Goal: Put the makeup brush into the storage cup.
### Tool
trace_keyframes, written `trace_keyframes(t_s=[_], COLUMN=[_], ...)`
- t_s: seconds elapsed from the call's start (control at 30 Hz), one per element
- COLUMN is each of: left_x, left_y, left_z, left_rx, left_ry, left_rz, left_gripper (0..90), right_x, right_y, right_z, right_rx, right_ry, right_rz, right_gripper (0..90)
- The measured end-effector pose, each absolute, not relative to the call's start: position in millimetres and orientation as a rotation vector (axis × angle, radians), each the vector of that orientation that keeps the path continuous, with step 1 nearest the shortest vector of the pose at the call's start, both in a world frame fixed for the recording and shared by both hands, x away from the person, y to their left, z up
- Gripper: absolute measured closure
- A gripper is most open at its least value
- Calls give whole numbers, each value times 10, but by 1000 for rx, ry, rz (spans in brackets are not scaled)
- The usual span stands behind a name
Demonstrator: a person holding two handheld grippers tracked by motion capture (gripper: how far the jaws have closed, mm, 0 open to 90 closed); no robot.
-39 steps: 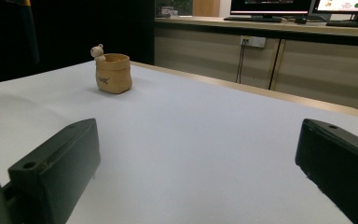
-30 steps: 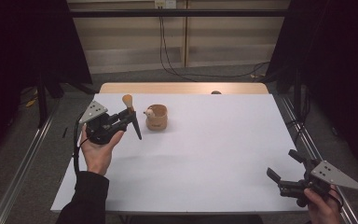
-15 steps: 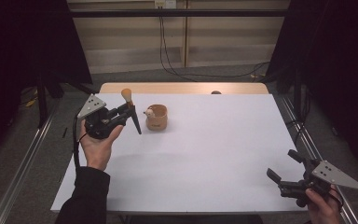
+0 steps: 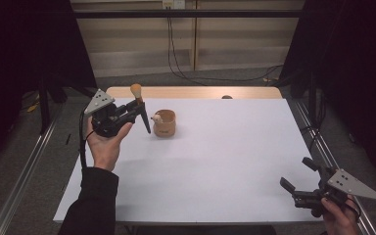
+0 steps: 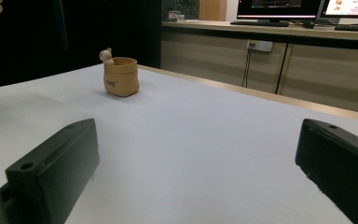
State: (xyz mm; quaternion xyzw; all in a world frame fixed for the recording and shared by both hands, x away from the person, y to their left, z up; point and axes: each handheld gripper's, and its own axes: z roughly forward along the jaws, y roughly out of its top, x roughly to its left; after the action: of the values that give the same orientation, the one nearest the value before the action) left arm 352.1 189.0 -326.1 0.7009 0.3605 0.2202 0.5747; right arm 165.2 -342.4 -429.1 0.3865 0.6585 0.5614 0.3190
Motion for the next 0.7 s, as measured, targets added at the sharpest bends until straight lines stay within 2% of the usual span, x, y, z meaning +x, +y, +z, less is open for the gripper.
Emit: trace_keyframes(t_s=[0.23, 0.7], left_x=[3622, 3814], left_y=[1796, 1591], left_z=[-3249, -3291], left_rx=[1615, 1633], left_ry=[835, 828], left_rz=[493, 551], left_gripper=[725, 725], right_x=[1654, 1650], right_y=[-3417, -3428], right_z=[-4296, -4295], right_rx=[1022, 1009], right_ry=[1734, 1737], right_rz=[1475, 1468], right_gripper=[0, 0])
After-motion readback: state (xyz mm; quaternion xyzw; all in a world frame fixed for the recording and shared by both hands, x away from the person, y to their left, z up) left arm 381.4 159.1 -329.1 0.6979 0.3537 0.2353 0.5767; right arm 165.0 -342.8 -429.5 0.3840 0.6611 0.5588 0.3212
